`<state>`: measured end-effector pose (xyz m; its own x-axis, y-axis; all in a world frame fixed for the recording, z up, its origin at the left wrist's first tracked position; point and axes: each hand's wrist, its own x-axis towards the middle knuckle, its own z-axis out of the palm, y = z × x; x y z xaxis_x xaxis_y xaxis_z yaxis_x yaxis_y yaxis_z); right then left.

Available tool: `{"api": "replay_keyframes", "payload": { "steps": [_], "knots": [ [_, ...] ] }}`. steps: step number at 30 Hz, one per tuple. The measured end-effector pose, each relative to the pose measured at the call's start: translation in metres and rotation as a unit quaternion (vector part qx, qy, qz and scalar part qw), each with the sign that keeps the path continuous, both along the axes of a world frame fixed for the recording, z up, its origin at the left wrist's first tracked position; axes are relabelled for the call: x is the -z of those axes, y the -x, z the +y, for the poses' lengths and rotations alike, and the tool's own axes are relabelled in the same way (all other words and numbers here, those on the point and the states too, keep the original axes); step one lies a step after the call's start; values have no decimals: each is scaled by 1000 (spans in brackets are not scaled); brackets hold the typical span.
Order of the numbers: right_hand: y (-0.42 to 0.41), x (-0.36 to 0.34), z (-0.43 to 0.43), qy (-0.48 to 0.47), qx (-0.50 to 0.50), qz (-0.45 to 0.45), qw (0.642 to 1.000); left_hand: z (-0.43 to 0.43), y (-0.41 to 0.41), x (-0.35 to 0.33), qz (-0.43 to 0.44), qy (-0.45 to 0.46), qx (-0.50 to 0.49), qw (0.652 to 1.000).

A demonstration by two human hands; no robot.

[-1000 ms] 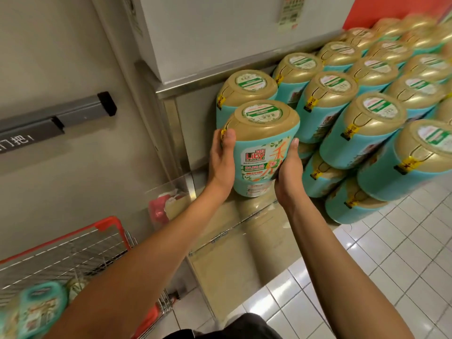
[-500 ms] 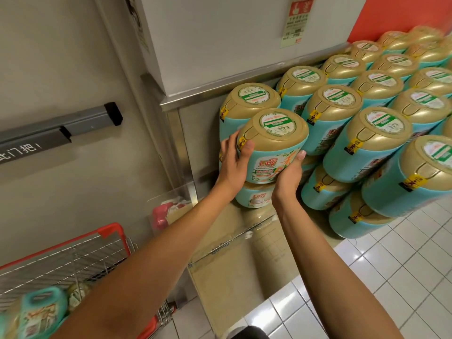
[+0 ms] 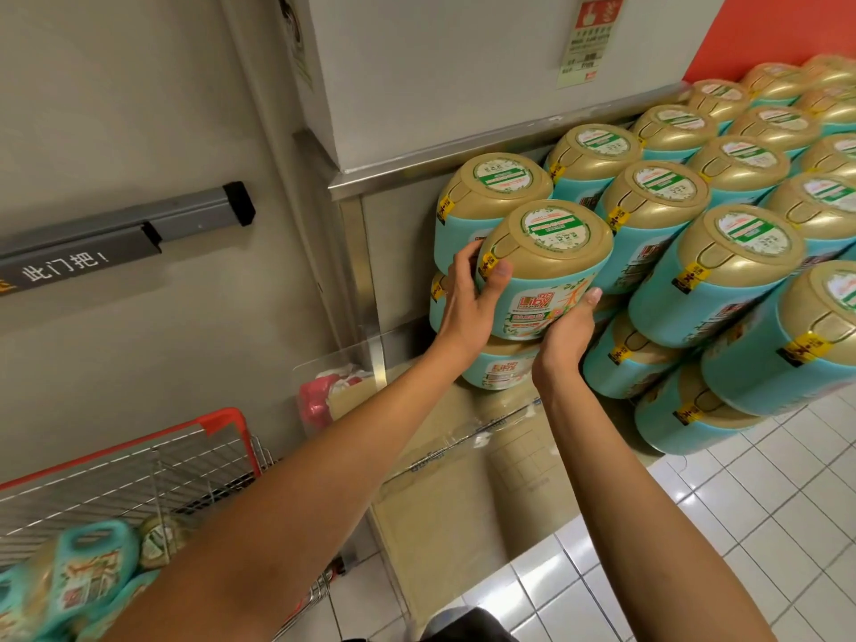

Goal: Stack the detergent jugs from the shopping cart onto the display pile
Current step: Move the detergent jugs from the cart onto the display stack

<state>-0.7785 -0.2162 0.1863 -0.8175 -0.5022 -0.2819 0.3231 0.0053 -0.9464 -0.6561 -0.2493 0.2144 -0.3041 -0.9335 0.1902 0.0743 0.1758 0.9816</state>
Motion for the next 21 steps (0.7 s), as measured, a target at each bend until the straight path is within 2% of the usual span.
{"api": "replay_keyframes", "payload": {
  "steps": [4, 8, 10, 15, 21],
  "knots": [
    [-6, 9, 11, -13, -2, 38, 999, 1, -11, -2, -25, -24, 12, 999],
    [-30, 28, 43, -18, 1, 88, 996, 10, -41, 26, -35, -51, 38, 997],
    [-47, 43, 62, -28, -35, 95, 994, 23, -69, 44, -43, -68, 22, 997],
    [-105, 69, 99, -44, -142, 46, 988, 60, -162, 78, -42, -130, -27, 990],
    [-197, 88, 117, -81, -261, 93, 957, 112, -289, 112, -57, -190, -124, 972]
  ]
}}
